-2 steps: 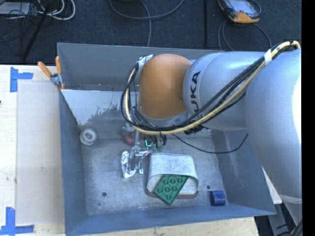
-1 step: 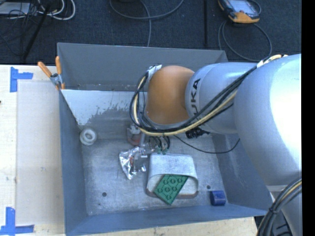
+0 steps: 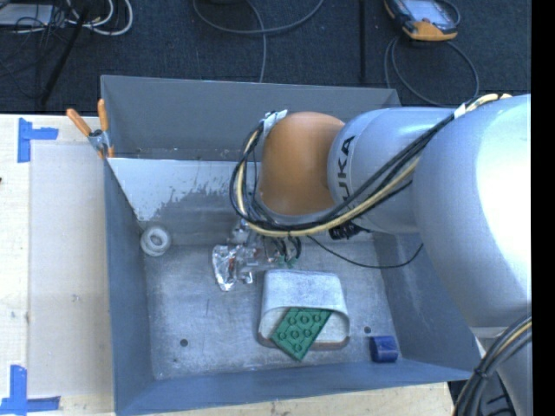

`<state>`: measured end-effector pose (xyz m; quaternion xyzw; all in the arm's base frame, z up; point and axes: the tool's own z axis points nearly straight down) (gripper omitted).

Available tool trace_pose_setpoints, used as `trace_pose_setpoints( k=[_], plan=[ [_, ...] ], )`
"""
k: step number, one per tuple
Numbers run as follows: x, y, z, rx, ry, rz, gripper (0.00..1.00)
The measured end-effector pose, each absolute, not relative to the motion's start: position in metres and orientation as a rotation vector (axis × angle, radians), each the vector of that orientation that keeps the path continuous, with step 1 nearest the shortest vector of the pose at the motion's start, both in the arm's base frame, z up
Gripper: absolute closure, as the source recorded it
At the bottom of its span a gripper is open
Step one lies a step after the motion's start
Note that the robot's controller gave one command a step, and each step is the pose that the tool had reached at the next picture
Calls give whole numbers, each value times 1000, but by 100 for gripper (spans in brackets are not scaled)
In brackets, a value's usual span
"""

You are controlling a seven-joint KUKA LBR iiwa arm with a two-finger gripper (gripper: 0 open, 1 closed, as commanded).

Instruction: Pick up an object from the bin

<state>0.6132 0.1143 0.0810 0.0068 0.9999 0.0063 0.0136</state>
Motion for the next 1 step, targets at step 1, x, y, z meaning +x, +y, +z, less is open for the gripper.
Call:
trace_pose_setpoints(
  k=[1],
  plan=[
    [605, 120, 207, -1, 3133, 4, 100]
  ],
)
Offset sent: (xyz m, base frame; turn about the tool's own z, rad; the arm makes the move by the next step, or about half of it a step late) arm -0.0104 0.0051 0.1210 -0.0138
